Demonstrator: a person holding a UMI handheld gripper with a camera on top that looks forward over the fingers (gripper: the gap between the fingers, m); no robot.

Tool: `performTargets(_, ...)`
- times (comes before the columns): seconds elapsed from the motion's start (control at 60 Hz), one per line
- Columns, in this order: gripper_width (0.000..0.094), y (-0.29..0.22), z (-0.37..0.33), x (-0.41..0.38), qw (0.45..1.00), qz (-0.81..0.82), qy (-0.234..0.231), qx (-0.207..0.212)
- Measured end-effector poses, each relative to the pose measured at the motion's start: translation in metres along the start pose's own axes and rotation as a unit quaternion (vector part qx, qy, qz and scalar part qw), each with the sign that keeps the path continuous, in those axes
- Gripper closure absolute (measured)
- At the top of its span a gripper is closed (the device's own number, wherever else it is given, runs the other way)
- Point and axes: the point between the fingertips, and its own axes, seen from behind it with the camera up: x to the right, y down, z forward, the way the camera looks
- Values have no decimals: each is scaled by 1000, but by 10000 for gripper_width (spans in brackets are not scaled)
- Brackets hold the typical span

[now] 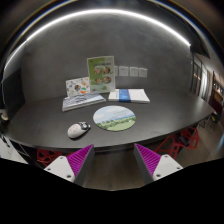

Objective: Arrange mouse

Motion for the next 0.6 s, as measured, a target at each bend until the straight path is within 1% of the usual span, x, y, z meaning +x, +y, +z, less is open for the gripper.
performTargets(0.15,102,2,8,-4,999,-19,-36,5)
performTargets(0.233,104,8,18,-23,996,-30,-80,8)
performTargets(0.3,105,13,27,-38,991,-43,-124,1)
performTargets(0.367,106,17,41,-54,986,-56,-156,-3)
performTargets(0.467,107,24,66,-82,978,-79,-195,-9)
performTargets(0.6,104,26,95,-121,968,-97,-231,-15)
